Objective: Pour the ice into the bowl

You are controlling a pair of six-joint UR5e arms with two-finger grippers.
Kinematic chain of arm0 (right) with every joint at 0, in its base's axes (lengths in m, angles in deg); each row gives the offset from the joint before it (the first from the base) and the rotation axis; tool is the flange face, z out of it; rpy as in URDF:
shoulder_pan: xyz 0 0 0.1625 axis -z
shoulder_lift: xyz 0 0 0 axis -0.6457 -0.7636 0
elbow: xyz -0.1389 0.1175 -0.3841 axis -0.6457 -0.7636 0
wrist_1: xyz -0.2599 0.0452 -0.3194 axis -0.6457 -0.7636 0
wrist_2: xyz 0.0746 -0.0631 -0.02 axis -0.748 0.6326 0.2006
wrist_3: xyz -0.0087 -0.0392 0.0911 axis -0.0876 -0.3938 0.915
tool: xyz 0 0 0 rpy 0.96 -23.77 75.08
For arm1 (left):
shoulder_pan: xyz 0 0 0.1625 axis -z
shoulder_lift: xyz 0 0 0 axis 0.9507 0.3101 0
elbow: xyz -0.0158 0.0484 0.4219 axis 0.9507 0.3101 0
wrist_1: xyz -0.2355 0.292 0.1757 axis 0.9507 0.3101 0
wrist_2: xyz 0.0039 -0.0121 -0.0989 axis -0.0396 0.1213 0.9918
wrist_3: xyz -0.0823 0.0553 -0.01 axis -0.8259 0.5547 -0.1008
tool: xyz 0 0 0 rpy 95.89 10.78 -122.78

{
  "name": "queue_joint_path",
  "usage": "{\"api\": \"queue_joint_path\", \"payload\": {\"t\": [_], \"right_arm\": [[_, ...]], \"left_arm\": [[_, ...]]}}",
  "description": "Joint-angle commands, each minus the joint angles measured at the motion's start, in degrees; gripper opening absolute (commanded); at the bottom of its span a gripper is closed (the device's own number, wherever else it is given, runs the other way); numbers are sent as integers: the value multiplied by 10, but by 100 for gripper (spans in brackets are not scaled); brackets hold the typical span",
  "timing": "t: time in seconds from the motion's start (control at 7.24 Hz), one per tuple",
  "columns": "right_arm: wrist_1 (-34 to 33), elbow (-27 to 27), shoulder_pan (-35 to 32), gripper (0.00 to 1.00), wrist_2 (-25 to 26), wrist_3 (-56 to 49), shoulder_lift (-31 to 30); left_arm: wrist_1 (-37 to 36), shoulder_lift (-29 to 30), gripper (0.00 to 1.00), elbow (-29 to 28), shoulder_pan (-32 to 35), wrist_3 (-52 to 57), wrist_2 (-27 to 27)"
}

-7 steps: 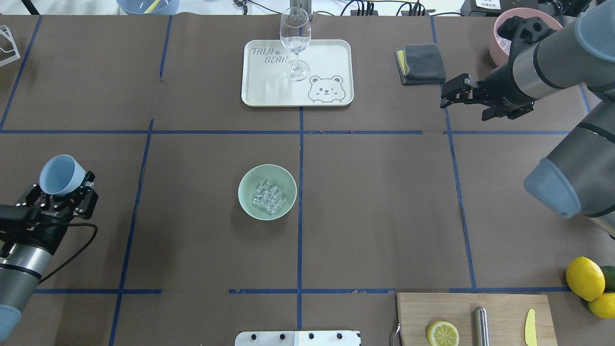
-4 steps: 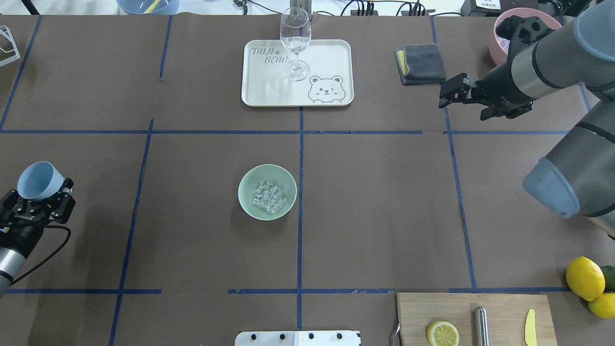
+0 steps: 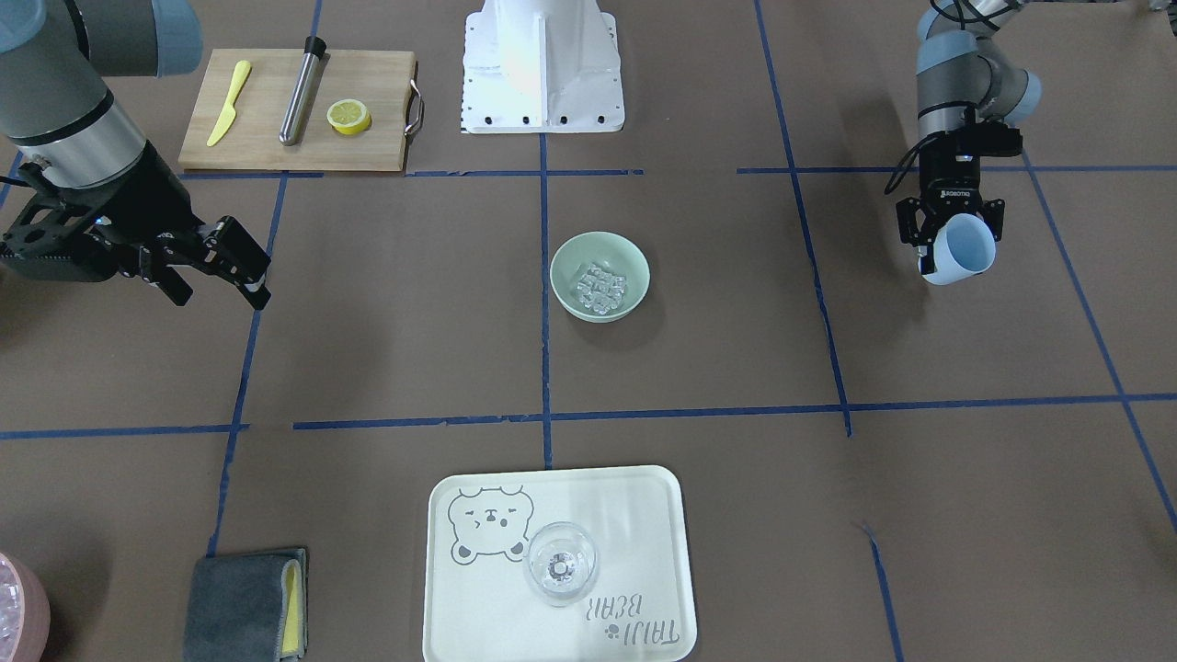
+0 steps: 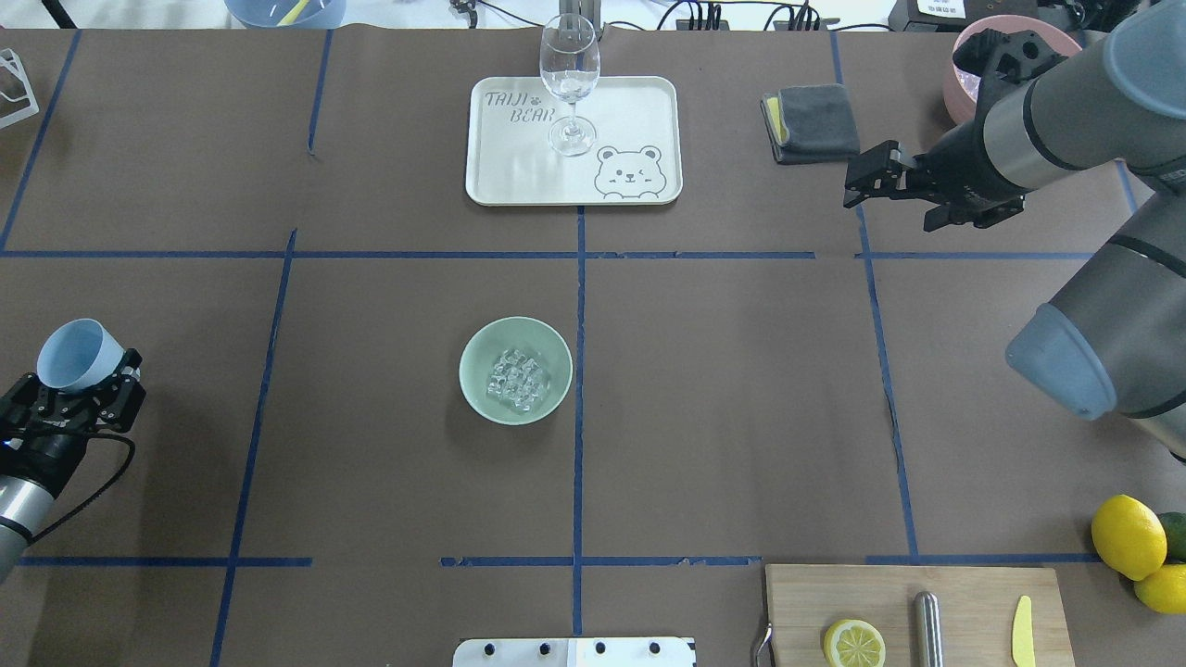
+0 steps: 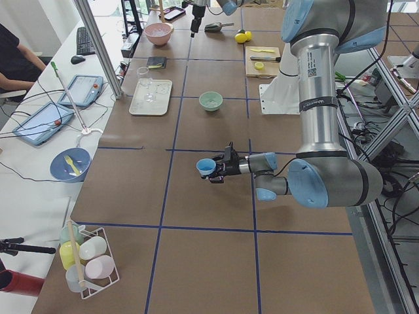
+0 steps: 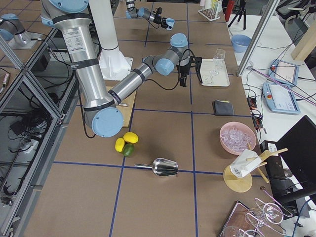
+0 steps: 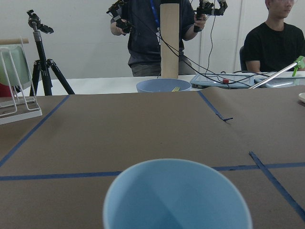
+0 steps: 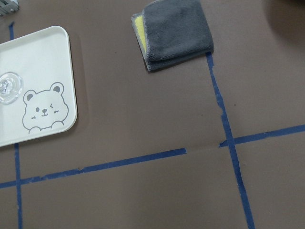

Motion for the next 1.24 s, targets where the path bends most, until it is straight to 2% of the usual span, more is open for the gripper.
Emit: {"api": "queue_joint_path", "payload": {"t": [0.0,0.97,1.11], "right_arm": [[0,0,0,100,0,0,-1],[-1,2,-3,100,-2,0,-14],[-1,2,-3,100,-1,0,-14]], "left_arm": [[0,22,0,-24,0,-20,-22],[-1,25,0,-50,-4,-48,-25],[-2,25,6,-50,-4,-49,-25]]}}
